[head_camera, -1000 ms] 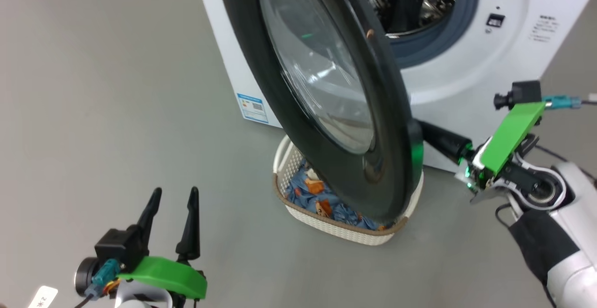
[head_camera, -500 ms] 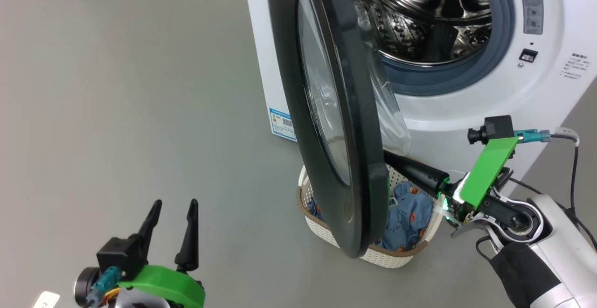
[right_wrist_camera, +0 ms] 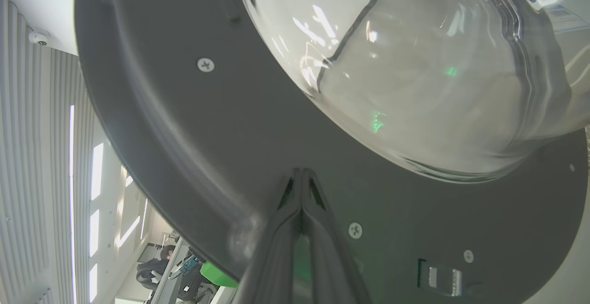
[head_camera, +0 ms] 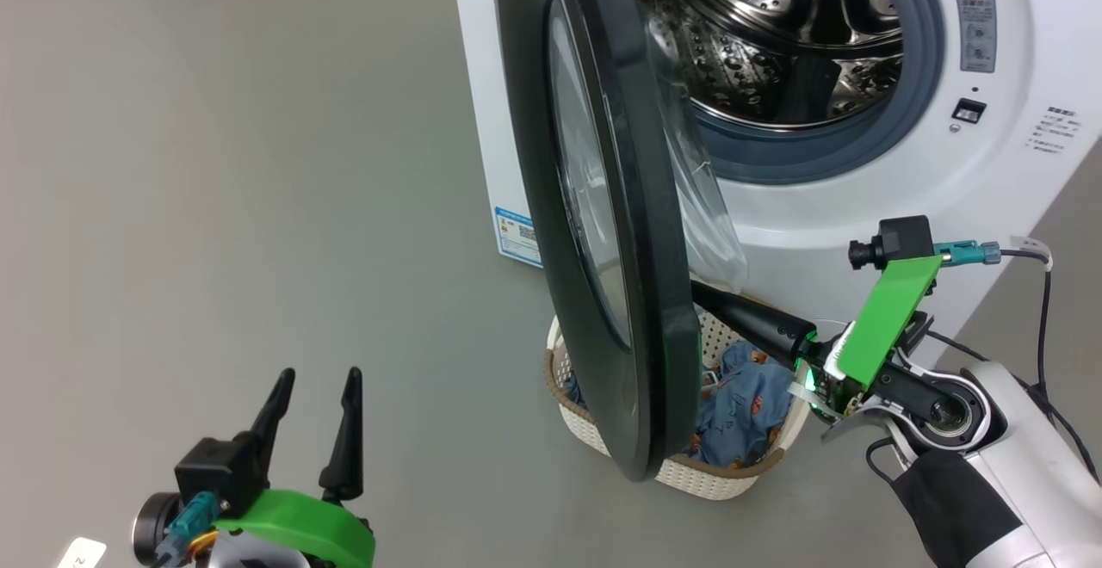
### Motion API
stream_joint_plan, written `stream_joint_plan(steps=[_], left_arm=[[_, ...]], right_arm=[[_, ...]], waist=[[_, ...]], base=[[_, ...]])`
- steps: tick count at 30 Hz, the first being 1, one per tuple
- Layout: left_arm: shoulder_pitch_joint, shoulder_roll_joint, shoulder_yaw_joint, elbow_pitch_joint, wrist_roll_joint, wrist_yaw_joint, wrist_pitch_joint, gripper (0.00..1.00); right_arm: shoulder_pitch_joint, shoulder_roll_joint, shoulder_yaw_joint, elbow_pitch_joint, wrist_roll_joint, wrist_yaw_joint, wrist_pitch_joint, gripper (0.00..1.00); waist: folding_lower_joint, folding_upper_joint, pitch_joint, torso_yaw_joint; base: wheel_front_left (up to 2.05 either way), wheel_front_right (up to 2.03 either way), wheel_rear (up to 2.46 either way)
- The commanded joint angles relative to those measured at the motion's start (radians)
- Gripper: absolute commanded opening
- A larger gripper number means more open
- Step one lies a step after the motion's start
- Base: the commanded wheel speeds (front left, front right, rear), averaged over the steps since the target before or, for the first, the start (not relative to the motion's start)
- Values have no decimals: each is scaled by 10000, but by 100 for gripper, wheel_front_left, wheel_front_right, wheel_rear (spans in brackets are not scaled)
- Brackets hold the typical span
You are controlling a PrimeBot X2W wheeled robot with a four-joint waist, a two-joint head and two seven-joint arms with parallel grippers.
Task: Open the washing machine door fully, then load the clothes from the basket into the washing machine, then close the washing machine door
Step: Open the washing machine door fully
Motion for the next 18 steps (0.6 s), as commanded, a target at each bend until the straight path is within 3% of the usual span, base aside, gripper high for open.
stream_joint_plan(steps=[1, 8, 10, 11, 12, 13, 18], left_arm=[[-64, 209, 276, -275, -110, 54, 15, 100], [0, 269, 275, -303, -195, 97, 20, 100], [4, 290, 283, -304, -217, 105, 16, 100], [4, 300, 282, -308, -221, 110, 13, 100], [5, 301, 284, -307, -235, 116, 10, 100], [5, 299, 281, -304, -243, 126, 8, 100], [15, 312, 247, -281, -264, 141, -7, 100]], right_arm=[[124, 126, 26, -286, -79, 17, -20, 0], [137, 153, -243, -475, -147, 17, -181, 2], [136, 141, -326, -559, -184, 17, -241, 21], [132, 130, -367, -626, -233, 17, -301, 42], [141, 117, -396, -701, -291, 17, -359, 82], [160, 112, -435, -767, -330, 17, -423, 100], [295, 75, -647, -1413, -661, 17, -944, 100]], waist=[[0, -1, -63, -121], [0, -1, -143, -675], [0, -1, -163, -882], [0, -1, -176, -991], [0, -1, -191, -1102], [0, -1, -211, -1213], [0, -1, -321, -1771]], base=[[0, 0, 0], [0, 0, 0], [0, 0, 0], [0, 0, 0], [0, 0, 0], [0, 0, 0], [0, 0, 0]])
